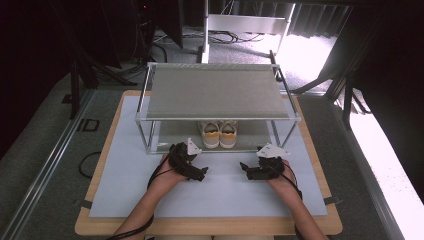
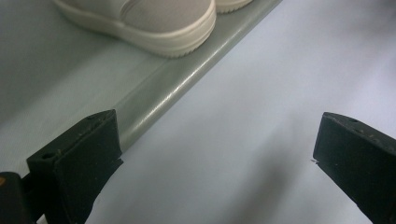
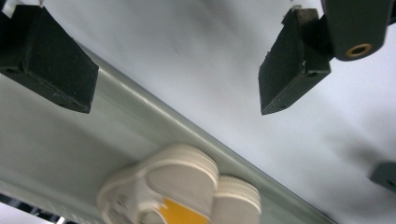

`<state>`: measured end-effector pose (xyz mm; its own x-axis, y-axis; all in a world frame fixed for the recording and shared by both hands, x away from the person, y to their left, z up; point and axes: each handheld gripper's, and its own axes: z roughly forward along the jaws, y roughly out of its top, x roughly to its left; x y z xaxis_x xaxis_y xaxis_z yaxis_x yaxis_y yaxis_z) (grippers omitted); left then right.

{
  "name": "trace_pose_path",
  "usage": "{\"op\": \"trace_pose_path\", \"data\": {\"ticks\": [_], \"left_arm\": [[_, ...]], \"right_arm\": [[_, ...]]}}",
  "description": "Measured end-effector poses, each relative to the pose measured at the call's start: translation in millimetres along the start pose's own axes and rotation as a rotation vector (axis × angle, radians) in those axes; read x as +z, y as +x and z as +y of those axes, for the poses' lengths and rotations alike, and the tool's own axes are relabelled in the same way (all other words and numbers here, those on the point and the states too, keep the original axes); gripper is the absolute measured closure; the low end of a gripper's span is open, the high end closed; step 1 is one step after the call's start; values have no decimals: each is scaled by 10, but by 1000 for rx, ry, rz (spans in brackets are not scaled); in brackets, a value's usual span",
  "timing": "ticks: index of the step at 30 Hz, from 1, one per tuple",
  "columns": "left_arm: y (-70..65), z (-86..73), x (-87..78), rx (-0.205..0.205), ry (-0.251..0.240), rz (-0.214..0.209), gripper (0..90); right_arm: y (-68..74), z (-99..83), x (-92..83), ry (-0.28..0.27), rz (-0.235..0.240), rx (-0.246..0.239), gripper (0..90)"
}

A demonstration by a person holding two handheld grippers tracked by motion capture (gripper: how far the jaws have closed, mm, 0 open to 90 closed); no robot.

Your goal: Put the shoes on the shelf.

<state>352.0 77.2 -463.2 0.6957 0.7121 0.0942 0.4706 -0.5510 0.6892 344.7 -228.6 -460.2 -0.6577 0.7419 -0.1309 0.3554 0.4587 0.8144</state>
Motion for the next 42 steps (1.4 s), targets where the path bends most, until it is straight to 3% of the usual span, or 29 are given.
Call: {"op": "trace_pose_path", "data": {"ticks": [9, 15, 20, 31, 36, 42], "left_arm": [[118, -212, -191, -34, -19, 58, 7], [252, -414, -336, -104, -34, 89, 7], [330, -567, -427, -130, -41, 124, 8], [408, -893, -576, -150, -24, 165, 8], [427, -1007, -656, -162, -47, 198, 8], [462, -1116, -746, -180, -60, 221, 8]], "right_arm": [[-139, -264, -246, 7, -44, 38, 117], [-245, -420, -379, 21, -78, 72, 118], [-317, -514, -495, 22, -96, 92, 118], [-509, -663, -681, 3, -149, 154, 118], [-584, -748, -716, 1, -182, 204, 118], [-633, -788, -741, -11, -210, 217, 118]]}}
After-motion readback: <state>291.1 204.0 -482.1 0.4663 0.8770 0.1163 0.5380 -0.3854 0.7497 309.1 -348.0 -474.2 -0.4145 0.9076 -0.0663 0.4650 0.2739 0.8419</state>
